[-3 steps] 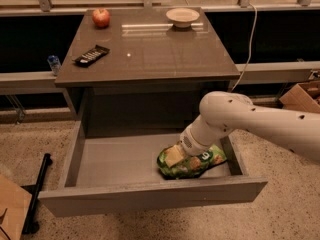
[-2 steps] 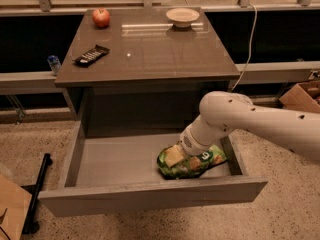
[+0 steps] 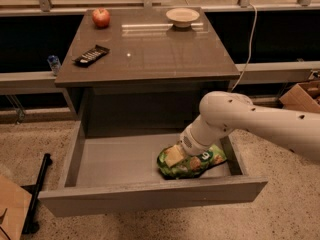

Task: Pick green rice chip bag from top drawer and place on counter

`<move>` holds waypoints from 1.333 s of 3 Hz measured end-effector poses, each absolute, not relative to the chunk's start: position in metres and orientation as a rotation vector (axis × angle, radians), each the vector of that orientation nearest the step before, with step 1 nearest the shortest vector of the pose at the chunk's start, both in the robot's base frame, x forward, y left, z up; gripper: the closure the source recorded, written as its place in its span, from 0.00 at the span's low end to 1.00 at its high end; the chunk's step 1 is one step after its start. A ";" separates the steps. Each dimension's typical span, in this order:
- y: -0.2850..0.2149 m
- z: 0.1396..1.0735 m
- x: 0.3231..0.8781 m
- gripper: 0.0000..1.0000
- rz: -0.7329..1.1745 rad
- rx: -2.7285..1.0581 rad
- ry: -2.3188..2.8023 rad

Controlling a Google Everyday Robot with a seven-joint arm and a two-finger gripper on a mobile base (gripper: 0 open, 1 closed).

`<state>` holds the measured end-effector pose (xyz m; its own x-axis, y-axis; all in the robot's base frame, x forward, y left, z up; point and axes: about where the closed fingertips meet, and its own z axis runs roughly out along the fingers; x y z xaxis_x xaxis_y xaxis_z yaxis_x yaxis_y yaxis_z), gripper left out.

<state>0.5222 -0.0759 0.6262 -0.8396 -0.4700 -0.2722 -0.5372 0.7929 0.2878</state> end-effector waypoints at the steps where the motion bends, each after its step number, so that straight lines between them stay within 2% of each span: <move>1: -0.076 0.626 0.522 0.82 0.532 -0.793 2.796; 3: -0.076 0.626 0.522 0.35 0.532 -0.793 2.796; 4: -0.077 0.626 0.522 0.05 0.528 -0.789 2.795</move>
Offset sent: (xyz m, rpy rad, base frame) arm 0.0016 0.0002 -0.0198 -0.0046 0.0390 0.0000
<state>0.5220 -0.0769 0.6261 -0.8404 -0.4680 -0.2733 -0.5354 0.7950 0.2851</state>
